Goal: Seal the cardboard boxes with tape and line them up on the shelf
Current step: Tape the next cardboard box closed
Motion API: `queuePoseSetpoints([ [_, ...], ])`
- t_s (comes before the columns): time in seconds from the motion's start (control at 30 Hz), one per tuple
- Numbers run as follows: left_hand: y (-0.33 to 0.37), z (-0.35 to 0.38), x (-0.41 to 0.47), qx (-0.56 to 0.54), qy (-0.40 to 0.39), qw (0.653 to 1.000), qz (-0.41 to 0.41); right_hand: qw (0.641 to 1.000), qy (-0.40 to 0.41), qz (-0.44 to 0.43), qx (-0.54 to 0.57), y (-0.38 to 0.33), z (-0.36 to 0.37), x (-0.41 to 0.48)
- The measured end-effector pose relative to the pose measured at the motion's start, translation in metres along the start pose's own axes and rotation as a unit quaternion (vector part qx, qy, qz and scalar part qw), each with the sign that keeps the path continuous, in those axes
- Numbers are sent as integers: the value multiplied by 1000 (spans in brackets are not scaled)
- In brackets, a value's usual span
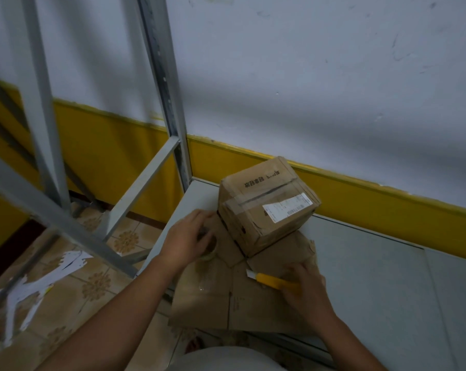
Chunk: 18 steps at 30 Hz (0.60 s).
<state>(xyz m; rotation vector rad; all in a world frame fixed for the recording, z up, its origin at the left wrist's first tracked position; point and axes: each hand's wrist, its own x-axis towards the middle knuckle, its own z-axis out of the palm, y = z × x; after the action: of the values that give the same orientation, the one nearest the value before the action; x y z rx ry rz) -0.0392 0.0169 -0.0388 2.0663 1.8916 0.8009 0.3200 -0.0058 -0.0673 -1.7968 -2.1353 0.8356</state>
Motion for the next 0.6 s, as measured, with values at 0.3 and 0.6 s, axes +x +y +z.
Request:
queuePoseSetpoints([
  [0.3, 43, -38, 64, -278, -37, 941, -191, 940, 236, -232, 79, -133, -83, 62],
  [0.6, 52, -21, 57, -369, -77, 895, -239, 982, 123, -138, -42, -173, -46, 114],
])
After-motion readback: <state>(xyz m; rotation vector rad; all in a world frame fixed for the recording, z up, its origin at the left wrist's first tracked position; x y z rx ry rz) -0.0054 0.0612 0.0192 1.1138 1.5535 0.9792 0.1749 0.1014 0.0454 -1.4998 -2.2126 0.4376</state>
